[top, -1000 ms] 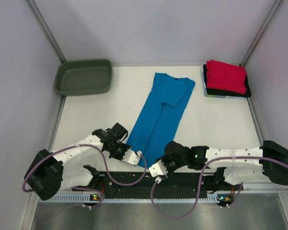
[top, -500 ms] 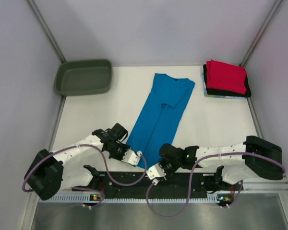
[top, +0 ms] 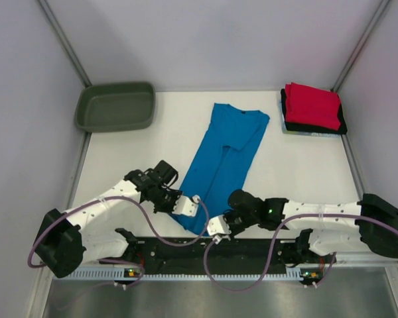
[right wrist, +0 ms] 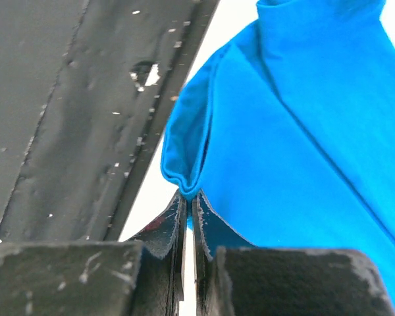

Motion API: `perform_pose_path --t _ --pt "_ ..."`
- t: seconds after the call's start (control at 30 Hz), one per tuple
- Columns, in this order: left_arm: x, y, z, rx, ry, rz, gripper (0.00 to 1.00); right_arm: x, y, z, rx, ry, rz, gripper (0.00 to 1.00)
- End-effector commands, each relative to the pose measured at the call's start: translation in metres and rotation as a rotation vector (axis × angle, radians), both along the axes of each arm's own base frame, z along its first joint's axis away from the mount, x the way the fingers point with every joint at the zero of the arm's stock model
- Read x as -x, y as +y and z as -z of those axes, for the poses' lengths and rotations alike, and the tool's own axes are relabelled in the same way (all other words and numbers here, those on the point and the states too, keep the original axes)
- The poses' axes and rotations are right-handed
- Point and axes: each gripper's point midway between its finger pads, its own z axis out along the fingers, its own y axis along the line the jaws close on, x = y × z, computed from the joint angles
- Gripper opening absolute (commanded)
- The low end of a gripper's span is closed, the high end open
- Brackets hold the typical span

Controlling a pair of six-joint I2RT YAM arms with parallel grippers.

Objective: Fold and stack the t-shirts

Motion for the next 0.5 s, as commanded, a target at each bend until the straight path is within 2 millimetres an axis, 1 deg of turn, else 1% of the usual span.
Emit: perform_pose_path --t 0.0,0.03,0.17,0.2,0.33,0.47 --pt "-0.011 -0.018 -0.029 0.061 0.010 -0.069 0.00 -0.020 0.001 -0.025 -0.117 0.027 0.126 0.00" --pt "-0.015 -0.021 -0.032 0.058 0.008 -0.083 0.00 -0.025 0.000 -0.031 -0.140 0.025 0.149 0.00" --pt "-0.037 -0.029 -0.043 0.043 -0.017 -0.151 0.00 -0.056 -0.008 -0.042 -0.180 0.018 0.267 0.00" --pt "-0.045 -0.032 -0.048 0.044 -0.031 -0.171 0.00 -0.064 -0.010 -0.044 -0.188 0.007 0.293 0.00" --pt "-0.077 -0.042 -0.054 0.035 -0.072 -0.231 0.00 -0.099 -0.021 -0.056 -0.226 0.007 0.421 0.00" --pt "-0.110 -0.048 -0.061 0.014 -0.100 -0.277 0.00 -0.130 -0.035 -0.061 -0.257 -0.008 0.536 0.00"
